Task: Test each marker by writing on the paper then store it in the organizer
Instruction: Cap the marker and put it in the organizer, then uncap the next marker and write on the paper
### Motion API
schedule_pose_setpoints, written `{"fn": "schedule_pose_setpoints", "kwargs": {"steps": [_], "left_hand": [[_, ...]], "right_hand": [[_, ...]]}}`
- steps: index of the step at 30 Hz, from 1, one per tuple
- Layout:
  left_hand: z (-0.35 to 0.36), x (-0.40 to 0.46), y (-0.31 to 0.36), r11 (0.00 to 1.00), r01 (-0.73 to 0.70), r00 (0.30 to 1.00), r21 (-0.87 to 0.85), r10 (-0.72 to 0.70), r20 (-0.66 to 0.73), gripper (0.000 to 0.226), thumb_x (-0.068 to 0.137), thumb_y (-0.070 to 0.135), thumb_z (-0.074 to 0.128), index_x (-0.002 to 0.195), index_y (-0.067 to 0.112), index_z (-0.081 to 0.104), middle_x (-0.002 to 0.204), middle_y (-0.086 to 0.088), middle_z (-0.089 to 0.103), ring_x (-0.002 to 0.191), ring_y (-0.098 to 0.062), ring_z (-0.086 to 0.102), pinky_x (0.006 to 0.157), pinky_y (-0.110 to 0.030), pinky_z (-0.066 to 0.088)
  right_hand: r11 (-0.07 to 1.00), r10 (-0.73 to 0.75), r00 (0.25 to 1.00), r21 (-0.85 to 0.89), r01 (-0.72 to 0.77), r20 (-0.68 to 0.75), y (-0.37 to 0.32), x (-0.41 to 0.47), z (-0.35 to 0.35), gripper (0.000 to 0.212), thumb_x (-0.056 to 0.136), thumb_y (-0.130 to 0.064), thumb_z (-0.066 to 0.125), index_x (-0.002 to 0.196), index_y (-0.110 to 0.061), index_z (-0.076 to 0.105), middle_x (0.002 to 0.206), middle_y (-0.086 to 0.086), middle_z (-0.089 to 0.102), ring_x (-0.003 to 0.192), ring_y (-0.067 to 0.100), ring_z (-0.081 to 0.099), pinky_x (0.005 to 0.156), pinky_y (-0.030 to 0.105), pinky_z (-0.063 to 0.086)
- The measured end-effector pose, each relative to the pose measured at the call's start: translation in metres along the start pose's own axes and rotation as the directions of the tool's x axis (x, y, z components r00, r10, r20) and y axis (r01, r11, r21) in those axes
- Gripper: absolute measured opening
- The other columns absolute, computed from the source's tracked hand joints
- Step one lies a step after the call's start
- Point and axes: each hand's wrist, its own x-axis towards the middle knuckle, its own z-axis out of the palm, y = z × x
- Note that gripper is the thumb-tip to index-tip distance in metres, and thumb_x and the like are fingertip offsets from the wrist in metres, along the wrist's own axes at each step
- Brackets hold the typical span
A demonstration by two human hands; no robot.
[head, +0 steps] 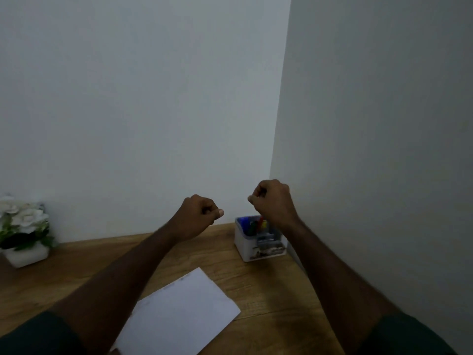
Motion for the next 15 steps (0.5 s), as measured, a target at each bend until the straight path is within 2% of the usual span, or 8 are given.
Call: {"fn": "schedule_pose_setpoints", "kwargs": {"steps": [5,7,11,15], "left_hand": [[-0.047,-0.052,-0.026,0.997,0.068,0.997,0.035,-0.066,-0.039,0.020,0.089,0.028,0.068,0.077,0.014,0.073,0.064,0.003,0.070,0.061,-0.007,0.064,0.063,-0.021,0.050],[-0.069,-0.077,-0.040,0.993,0.099,0.993,0.061,-0.095,-0.066,0.019,0.089,0.027,0.068,0.077,0.014,0.074,0.064,0.005,0.070,0.061,-0.008,0.064,0.063,-0.024,0.051],[-0.117,-0.137,-0.073,0.975,0.195,0.974,0.102,-0.180,-0.139,0.019,0.088,0.025,0.069,0.072,0.017,0.073,0.062,0.005,0.069,0.060,-0.012,0.064,0.062,-0.032,0.051],[-0.157,-0.202,-0.101,0.950,0.288,0.938,0.122,-0.254,-0.235,0.025,0.088,0.019,0.069,0.063,0.014,0.068,0.058,0.001,0.065,0.056,-0.011,0.060,0.059,-0.032,0.049]], "right_hand": [[0.981,-0.160,0.982,0.125,0.148,0.096,-0.067,-0.033,0.050,0.010,0.081,-0.022,0.077,0.077,-0.016,0.071,0.071,-0.010,0.064,0.063,0.002,0.060,0.062,0.015,0.049],[0.965,-0.224,0.961,0.173,0.196,0.162,-0.097,-0.051,0.073,0.010,0.081,-0.023,0.077,0.077,-0.016,0.070,0.070,-0.010,0.063,0.062,0.002,0.059,0.063,0.016,0.049],[0.929,-0.351,0.886,0.230,0.289,0.302,-0.150,-0.093,0.118,0.012,0.081,-0.024,0.073,0.073,-0.016,0.070,0.067,-0.011,0.062,0.063,0.005,0.058,0.061,0.022,0.049],[0.880,-0.469,0.792,0.282,0.382,0.391,-0.193,-0.132,0.164,0.013,0.080,-0.024,0.074,0.073,-0.014,0.069,0.066,-0.010,0.060,0.061,0.002,0.053,0.058,0.017,0.038]]}}
